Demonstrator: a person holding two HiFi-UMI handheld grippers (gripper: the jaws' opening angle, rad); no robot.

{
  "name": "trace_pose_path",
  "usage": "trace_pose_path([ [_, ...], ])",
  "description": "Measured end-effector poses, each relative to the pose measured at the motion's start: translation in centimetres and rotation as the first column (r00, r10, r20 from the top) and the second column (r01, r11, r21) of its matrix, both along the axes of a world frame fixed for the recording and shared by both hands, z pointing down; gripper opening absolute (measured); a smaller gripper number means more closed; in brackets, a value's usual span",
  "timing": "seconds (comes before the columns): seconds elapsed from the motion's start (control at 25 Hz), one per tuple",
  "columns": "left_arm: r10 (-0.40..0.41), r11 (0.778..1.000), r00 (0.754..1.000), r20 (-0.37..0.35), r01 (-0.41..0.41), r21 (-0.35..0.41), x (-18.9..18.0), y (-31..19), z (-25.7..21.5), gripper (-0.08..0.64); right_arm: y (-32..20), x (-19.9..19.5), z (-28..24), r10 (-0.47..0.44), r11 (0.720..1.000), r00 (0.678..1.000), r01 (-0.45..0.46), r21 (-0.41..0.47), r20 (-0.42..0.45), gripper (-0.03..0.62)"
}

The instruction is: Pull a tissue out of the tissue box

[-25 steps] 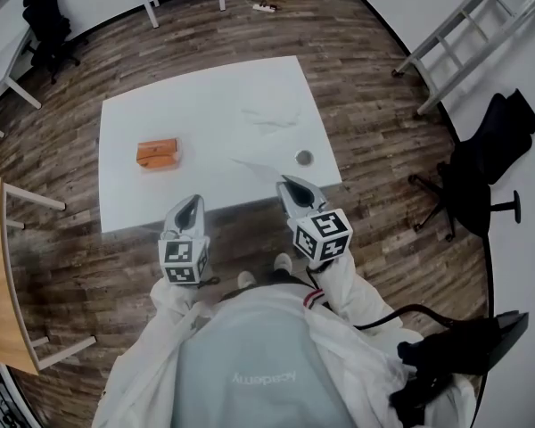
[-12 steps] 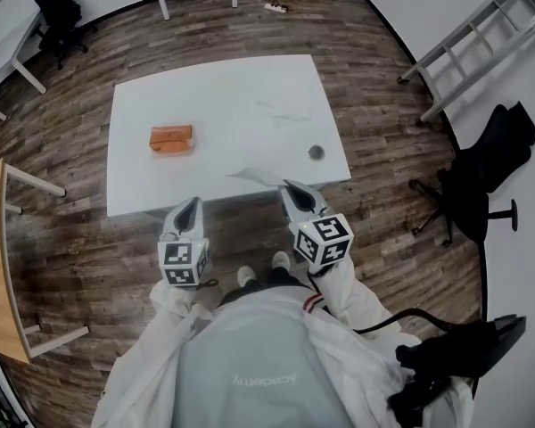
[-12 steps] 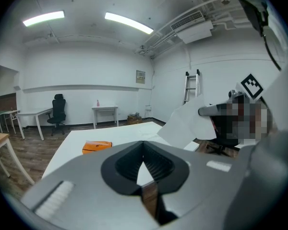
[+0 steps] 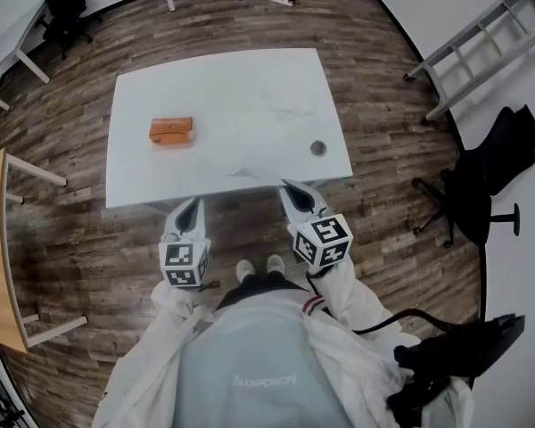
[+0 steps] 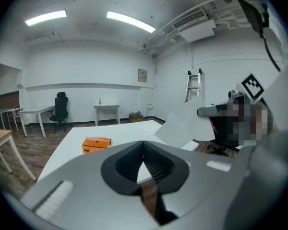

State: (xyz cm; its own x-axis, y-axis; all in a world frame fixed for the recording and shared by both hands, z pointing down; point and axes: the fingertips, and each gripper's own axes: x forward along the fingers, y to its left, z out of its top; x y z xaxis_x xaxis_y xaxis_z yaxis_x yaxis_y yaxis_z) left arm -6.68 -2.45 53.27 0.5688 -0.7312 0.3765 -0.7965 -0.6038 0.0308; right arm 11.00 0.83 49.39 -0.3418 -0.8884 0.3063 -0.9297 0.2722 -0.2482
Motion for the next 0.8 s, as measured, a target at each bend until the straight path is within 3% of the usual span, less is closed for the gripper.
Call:
trace_pose_path([
  [0.8, -0.005, 0.999, 1.0, 0.021, 0.004, 0.035, 2.2, -0.8, -1.4, 0.0, -0.5, 2.3, -0.4, -0.017, 1.0, 1.0, 0.017, 0.024, 0.006, 0.0],
])
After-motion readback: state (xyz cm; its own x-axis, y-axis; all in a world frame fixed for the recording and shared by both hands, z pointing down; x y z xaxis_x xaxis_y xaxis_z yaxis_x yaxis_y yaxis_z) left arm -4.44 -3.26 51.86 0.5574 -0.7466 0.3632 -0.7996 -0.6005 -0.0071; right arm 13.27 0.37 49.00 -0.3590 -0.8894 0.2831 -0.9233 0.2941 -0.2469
